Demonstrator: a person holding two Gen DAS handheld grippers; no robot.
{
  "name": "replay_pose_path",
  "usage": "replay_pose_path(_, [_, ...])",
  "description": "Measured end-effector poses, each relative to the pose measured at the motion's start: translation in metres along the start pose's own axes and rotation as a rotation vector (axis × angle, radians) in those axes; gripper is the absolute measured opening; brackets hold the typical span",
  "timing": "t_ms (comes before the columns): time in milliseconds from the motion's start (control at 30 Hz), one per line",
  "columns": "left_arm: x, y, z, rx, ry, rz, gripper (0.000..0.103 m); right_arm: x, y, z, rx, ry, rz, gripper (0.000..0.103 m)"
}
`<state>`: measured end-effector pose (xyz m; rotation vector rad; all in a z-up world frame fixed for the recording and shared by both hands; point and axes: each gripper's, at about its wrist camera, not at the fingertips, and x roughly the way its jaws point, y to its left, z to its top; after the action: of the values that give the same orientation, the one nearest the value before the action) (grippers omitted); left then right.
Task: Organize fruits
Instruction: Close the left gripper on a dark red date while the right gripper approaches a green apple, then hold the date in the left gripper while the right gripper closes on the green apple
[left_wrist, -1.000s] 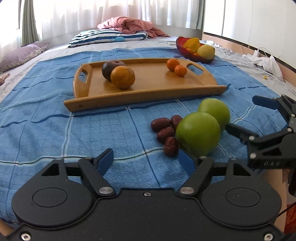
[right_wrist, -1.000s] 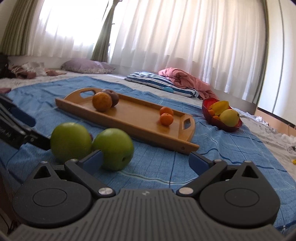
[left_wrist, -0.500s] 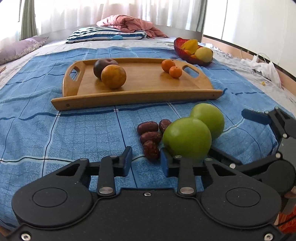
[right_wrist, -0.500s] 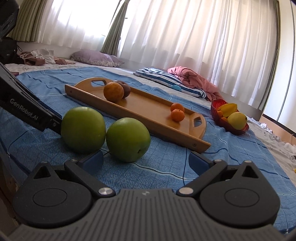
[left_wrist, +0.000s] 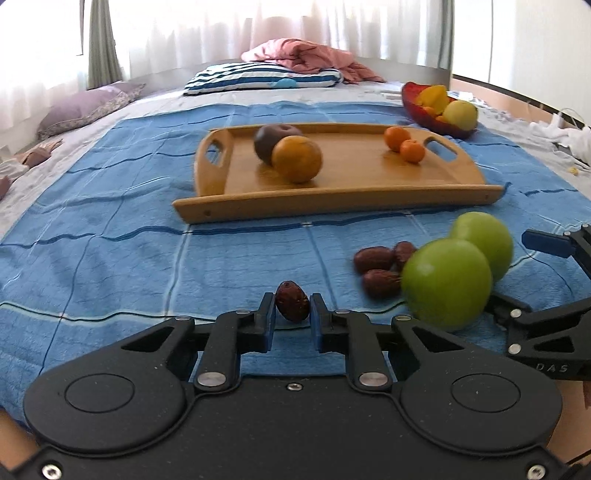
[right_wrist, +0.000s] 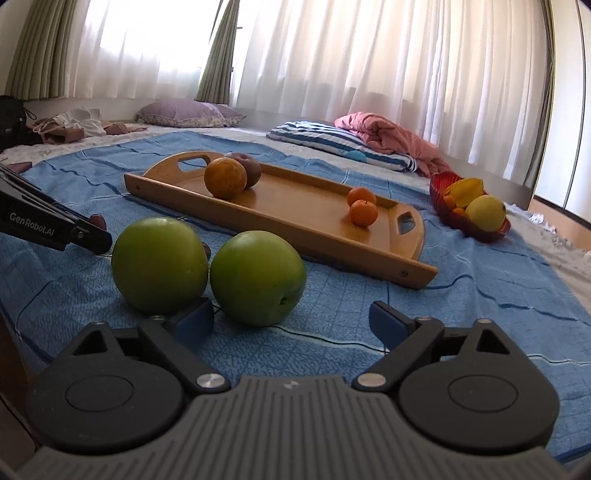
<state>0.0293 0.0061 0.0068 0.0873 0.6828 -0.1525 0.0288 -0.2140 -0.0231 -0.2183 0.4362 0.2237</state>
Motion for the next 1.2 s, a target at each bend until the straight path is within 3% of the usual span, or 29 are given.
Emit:
replay_pose_path(200, [0.003, 0.003, -0.001, -0.012, -0.004, 0.015, 0.021, 0.005, 0.002, 0.004, 0.007, 0.007, 0.035, 0.085])
replay_pose_path(367, [0.005, 0.003, -0.002, -0.018, -0.008, 0.021, 0.021, 0.010, 0.008, 0.007, 0.000, 0.009, 0.067, 0.071])
replay_pose_path(833, [0.007, 0.002, -0.007, -0.018, -0.038, 0.027, 0.027, 0.021, 0.002, 0.007, 0.102, 0.016, 0.091, 0.068])
replay_pose_path(1000, [0.006, 0.000, -0.010, -0.014, -0.055, 0.032, 0.027, 0.024, 0.004, 0.008, 0.114, 0.012, 0.081, 0.060])
replay_pose_path(1100, [0.004, -0.003, -0.011, -0.018, -0.062, 0.047, 0.020, 0.024, 0.005, 0.007, 0.128, 0.004, 0.070, 0.058])
replay_pose_path(1200, [0.001, -0.006, -0.010, -0.008, -0.070, 0.046, 0.020, 0.023, 0.003, 0.007, 0.168, -0.005, 0.066, 0.058])
